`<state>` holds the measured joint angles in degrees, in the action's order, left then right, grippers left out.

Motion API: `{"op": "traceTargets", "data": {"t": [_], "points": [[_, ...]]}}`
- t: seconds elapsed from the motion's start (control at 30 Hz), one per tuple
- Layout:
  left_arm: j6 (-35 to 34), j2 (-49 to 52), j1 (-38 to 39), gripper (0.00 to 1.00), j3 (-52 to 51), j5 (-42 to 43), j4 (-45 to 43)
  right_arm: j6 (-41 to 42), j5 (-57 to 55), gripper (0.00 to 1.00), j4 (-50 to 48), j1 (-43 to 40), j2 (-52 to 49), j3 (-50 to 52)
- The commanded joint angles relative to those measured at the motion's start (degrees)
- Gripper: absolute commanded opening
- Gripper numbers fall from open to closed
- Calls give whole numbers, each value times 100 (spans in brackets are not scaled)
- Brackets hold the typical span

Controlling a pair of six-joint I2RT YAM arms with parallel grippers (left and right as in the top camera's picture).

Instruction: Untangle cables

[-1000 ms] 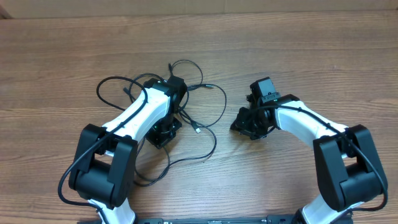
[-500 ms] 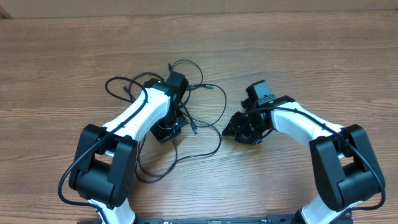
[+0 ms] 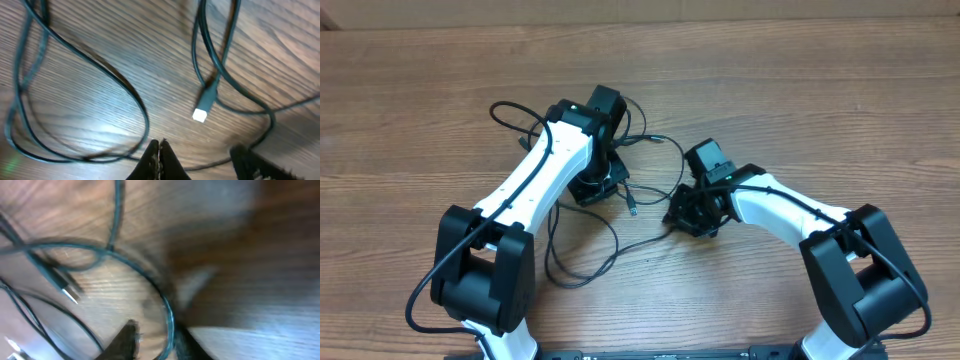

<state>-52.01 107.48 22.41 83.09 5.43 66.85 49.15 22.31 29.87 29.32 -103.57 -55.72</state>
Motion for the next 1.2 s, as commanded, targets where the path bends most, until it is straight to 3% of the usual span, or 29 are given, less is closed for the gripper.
{"op": "traceTargets", "data": {"t": [0.0, 0.1, 0.27, 0.4, 0.5, 0.67, 0.77, 0.93, 1.17], "points": [[122, 39, -24, 4, 107, 363, 24, 138, -205, 6, -210, 68, -44, 35], [140, 39, -26, 4, 103, 199, 66, 98, -236, 4, -227, 101, -44, 35], [728, 39, -26, 4, 96, -715, 197, -11, -234, 7, -219, 98, -44, 35], [560, 39, -31, 6, 26, -1259, 166, -11, -236, 11, -219, 98, -44, 35], [184, 42, -33, 41, -59, -1419, 98, -11, -238, 13, -221, 98, -44, 35], [-525, 46, -35, 63, -181, -1685, -33, -122, -236, 13, -219, 98, -44, 35], [-837, 52, -37, 65, -264, -1705, -214, -125, -236, 13, -216, 98, -44, 35], [-1307, 52, -37, 54, -555, -1696, -492, -125, -236, 14, -216, 98, -44, 35], [-1897, 52, -57, 59, -1073, -1812, -610, -125, -236, 15, -216, 98, -44, 35]]}}
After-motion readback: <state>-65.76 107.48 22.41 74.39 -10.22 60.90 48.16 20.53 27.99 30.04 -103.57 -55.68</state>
